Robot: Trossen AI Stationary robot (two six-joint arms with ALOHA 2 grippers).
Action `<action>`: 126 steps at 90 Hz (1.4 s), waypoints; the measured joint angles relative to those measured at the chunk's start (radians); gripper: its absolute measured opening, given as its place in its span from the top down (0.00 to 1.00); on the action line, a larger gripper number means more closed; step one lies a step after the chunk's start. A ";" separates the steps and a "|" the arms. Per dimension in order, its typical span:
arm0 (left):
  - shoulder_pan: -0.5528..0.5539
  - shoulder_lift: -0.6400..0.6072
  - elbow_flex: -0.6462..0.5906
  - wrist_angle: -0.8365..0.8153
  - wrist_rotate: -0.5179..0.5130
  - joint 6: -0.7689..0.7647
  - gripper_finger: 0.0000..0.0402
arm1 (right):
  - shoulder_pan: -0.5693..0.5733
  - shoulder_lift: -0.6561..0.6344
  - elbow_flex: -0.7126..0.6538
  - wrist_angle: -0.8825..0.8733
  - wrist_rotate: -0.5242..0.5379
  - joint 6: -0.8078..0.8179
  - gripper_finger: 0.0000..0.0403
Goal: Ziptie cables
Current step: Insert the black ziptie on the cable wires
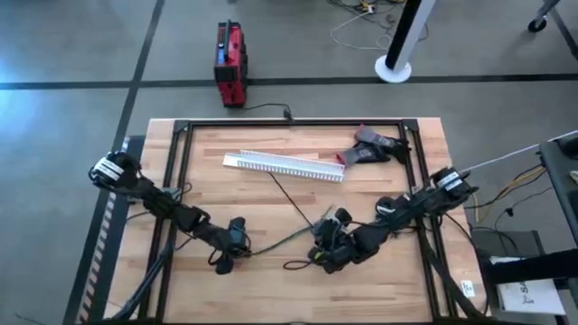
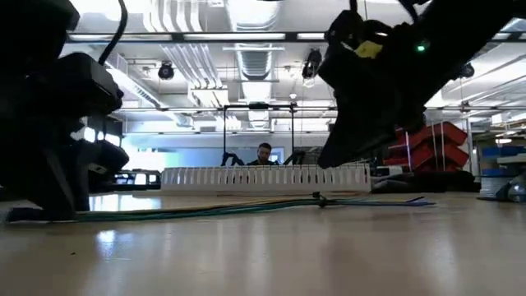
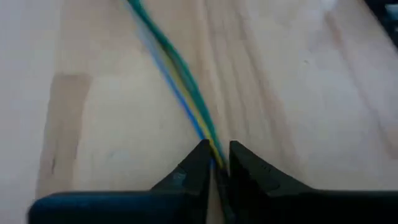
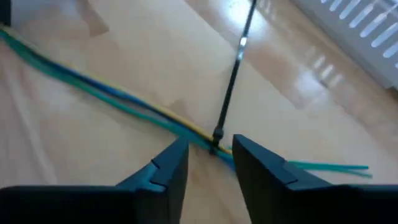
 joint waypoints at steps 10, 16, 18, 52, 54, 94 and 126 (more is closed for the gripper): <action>0.002 -0.077 0.001 -0.010 -0.008 0.029 0.73 | 0.018 0.000 0.000 0.001 0.009 0.003 0.68; 0.013 -0.129 0.001 -0.006 -0.022 0.083 0.67 | 0.025 0.000 0.000 0.000 0.031 0.002 0.68; 0.019 -0.146 0.001 0.004 -0.032 0.105 0.65 | 0.027 0.000 0.000 0.001 0.039 0.002 0.68; 0.388 -0.035 0.221 0.056 0.235 0.485 0.55 | 0.045 0.008 -0.059 0.144 0.110 0.000 0.67; 0.403 -0.006 0.240 0.056 0.266 0.499 0.55 | 0.045 0.011 -0.061 0.145 0.117 -0.006 0.67; 0.608 0.434 0.511 0.055 0.575 0.739 0.68 | 0.030 0.092 -0.069 0.185 0.176 -0.005 0.65; 0.617 0.584 0.616 0.029 0.630 0.822 0.75 | 0.026 0.093 -0.069 0.196 0.121 0.039 0.73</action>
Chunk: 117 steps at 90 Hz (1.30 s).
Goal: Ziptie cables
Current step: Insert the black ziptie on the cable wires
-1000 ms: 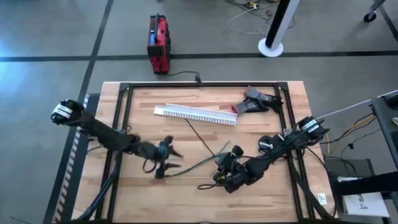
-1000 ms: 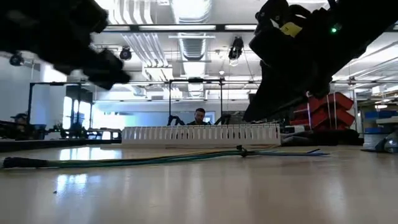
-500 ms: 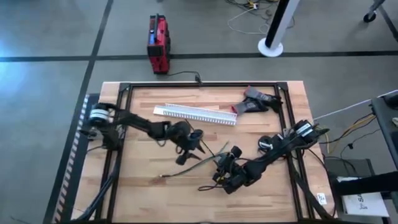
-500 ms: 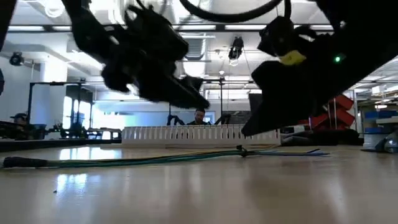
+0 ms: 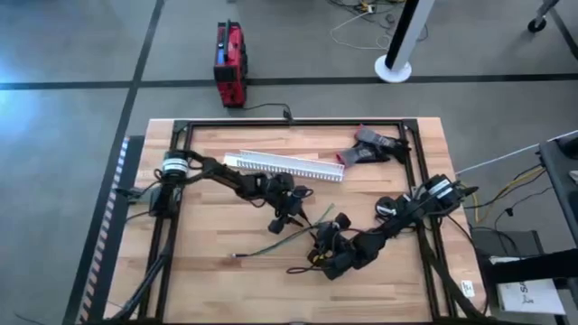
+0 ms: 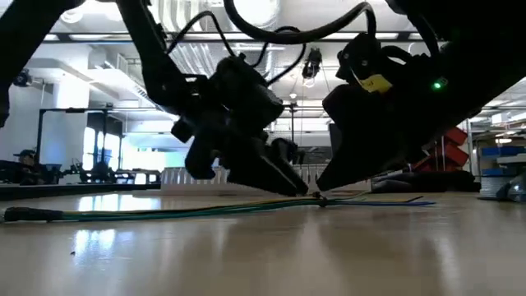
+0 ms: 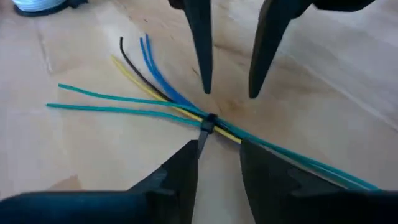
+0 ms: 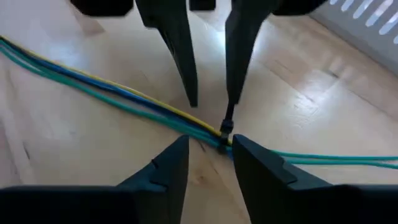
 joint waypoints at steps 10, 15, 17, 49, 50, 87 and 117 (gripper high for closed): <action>0.007 0.002 0.004 -0.006 -0.001 0.008 0.75 | -0.002 0.000 0.000 0.005 -0.022 0.000 0.75; 0.008 0.002 0.003 -0.016 -0.002 0.022 0.74 | -0.005 0.000 0.000 0.006 -0.024 0.001 0.76; 0.008 0.002 0.003 -0.017 -0.003 0.023 0.74 | -0.007 0.000 0.000 0.008 -0.024 0.001 0.76; 0.007 0.001 0.034 -0.009 -0.009 0.055 0.71 | -0.079 0.000 0.008 0.008 -0.100 -0.023 0.80; 0.007 0.002 0.035 -0.010 -0.009 0.057 0.71 | -0.080 0.000 0.008 0.008 -0.101 -0.021 0.81; 0.013 0.005 0.026 -0.069 -0.014 0.105 0.81 | -0.102 -0.012 0.011 0.000 -0.149 -0.011 0.82; 0.013 0.020 0.026 -0.015 -0.013 0.100 0.81 | -0.100 -0.041 0.055 -0.044 -0.155 -0.100 0.72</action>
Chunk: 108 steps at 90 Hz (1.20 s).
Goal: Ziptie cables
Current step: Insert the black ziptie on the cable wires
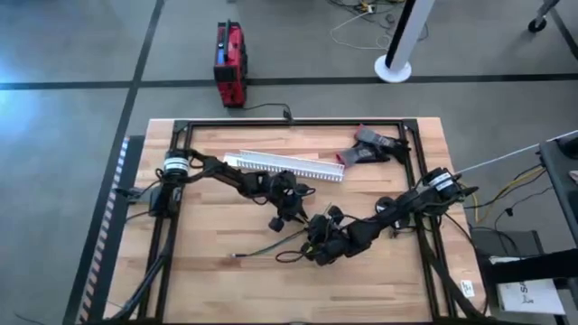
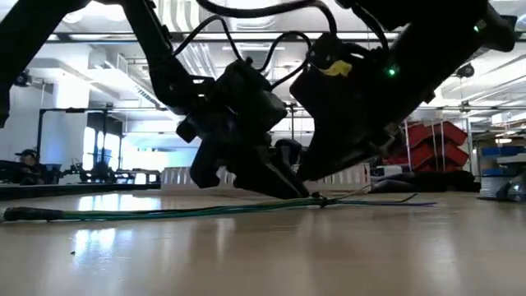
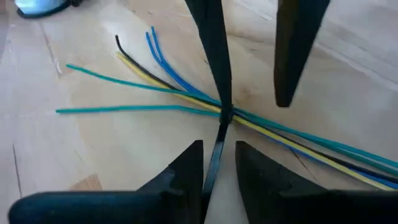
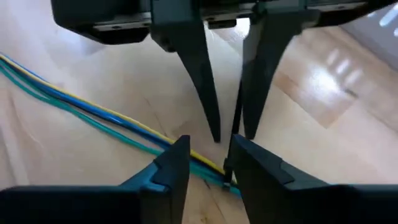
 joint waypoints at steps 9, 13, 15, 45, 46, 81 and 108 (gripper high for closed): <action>0.000 0.053 0.000 0.096 0.010 -0.051 0.82 | -0.009 0.000 0.005 -0.026 0.001 0.033 0.70; 0.001 0.067 0.006 0.100 0.021 -0.058 0.84 | -0.014 0.000 0.006 -0.024 -0.001 0.045 0.69; 0.001 0.073 0.011 0.094 0.021 -0.059 0.85 | -0.014 0.001 0.006 -0.025 -0.001 0.049 0.69; 0.007 0.064 0.012 0.064 0.005 -0.051 0.99 | -0.039 -0.006 0.006 -0.130 -0.043 0.134 0.72; 0.007 0.063 0.012 0.063 0.005 -0.051 0.99 | -0.040 -0.007 0.006 -0.129 -0.047 0.135 0.72; 0.007 0.060 0.011 0.047 0.004 0.023 1.00 | -0.133 -0.020 0.009 -0.141 -0.256 0.193 0.68; 0.007 0.060 0.010 0.046 0.003 0.053 1.00 | -0.161 -0.021 0.010 -0.135 -0.336 0.180 0.79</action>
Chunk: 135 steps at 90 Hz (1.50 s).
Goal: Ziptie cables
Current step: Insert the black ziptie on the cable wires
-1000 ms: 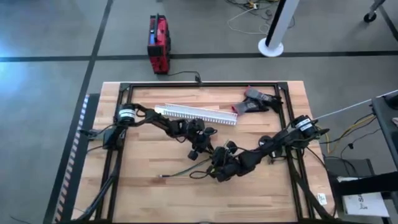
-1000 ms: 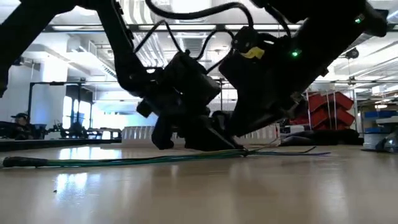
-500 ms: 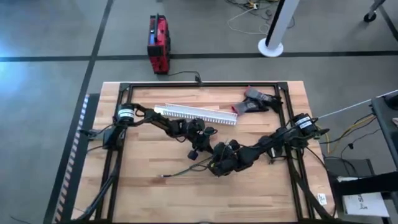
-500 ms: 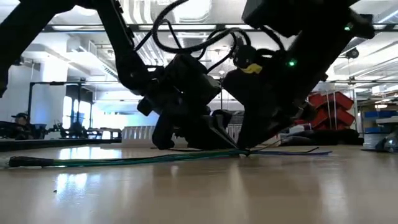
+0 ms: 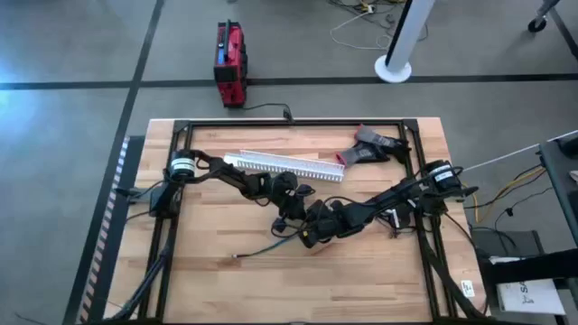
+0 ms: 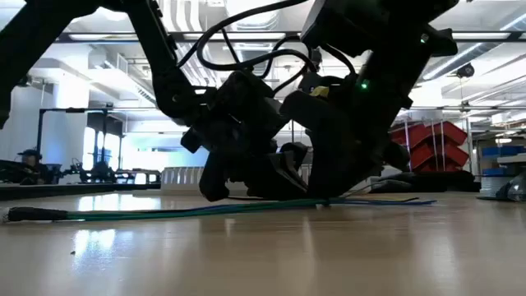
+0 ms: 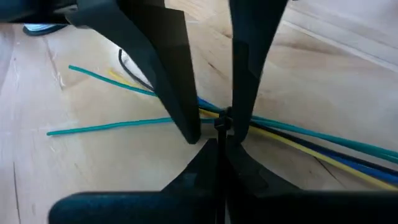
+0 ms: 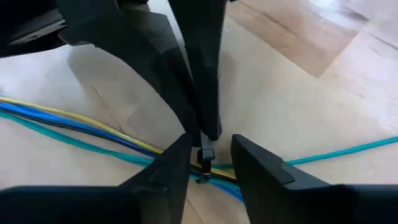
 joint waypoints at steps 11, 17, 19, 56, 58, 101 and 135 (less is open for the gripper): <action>0.001 0.000 0.000 0.000 -0.001 -0.001 1.00 | 0.000 0.000 0.000 -0.001 -0.003 -0.003 0.95; 0.006 -0.002 -0.002 -0.002 -0.013 -0.008 1.00 | 0.007 0.000 0.000 -0.001 0.004 0.000 0.97; 0.007 -0.003 -0.003 -0.005 -0.019 -0.008 1.00 | 0.011 0.000 0.000 -0.001 0.007 0.007 0.97; 0.047 -0.031 -0.023 -0.026 -0.022 -0.011 1.00 | 0.112 0.004 -0.004 -0.013 0.088 0.081 0.99; 0.048 -0.032 -0.023 -0.029 -0.025 -0.011 1.00 | 0.117 0.004 -0.005 -0.012 0.091 0.083 0.99; 0.045 -0.044 -0.013 -0.084 0.050 -0.098 0.87 | 0.119 0.006 -0.005 -0.009 0.134 -0.068 0.99; 0.030 -0.025 0.055 -0.091 0.135 -0.179 0.51 | 0.115 0.006 -0.005 -0.010 0.191 -0.153 0.99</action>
